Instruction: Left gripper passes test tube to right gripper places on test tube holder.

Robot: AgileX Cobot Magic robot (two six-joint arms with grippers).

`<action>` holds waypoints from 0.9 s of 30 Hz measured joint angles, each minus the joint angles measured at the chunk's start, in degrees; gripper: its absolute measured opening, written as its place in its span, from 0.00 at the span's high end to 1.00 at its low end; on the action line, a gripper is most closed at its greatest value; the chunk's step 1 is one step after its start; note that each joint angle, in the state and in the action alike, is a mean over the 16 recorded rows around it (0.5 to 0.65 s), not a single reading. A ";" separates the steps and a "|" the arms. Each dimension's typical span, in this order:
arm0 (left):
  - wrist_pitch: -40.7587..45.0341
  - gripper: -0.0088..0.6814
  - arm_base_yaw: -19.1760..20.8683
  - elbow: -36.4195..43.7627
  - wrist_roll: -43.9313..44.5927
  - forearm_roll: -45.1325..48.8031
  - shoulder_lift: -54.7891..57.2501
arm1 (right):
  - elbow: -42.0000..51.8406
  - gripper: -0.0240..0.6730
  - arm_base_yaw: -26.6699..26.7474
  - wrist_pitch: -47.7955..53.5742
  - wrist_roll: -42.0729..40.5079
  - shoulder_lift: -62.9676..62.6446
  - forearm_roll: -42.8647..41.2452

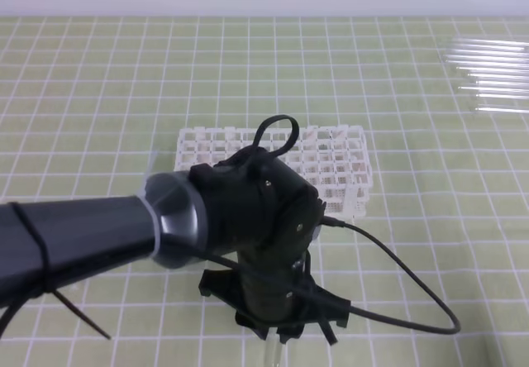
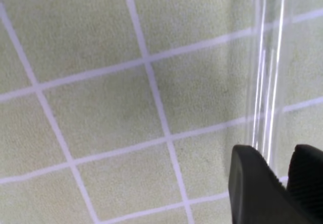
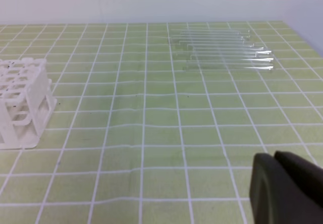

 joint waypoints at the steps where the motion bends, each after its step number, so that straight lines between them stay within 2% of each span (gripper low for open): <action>1: 0.09 0.77 0.00 0.01 0.41 0.07 -0.02 | 0.00 0.99 0.00 0.00 0.00 0.00 0.00; 9: 0.62 0.76 0.00 0.06 4.03 -0.32 0.46 | 0.00 0.99 0.00 0.00 0.00 0.00 0.00; 27: 0.79 0.60 -0.38 0.16 6.79 -2.42 2.41 | 0.00 0.99 0.00 0.00 0.00 0.00 0.00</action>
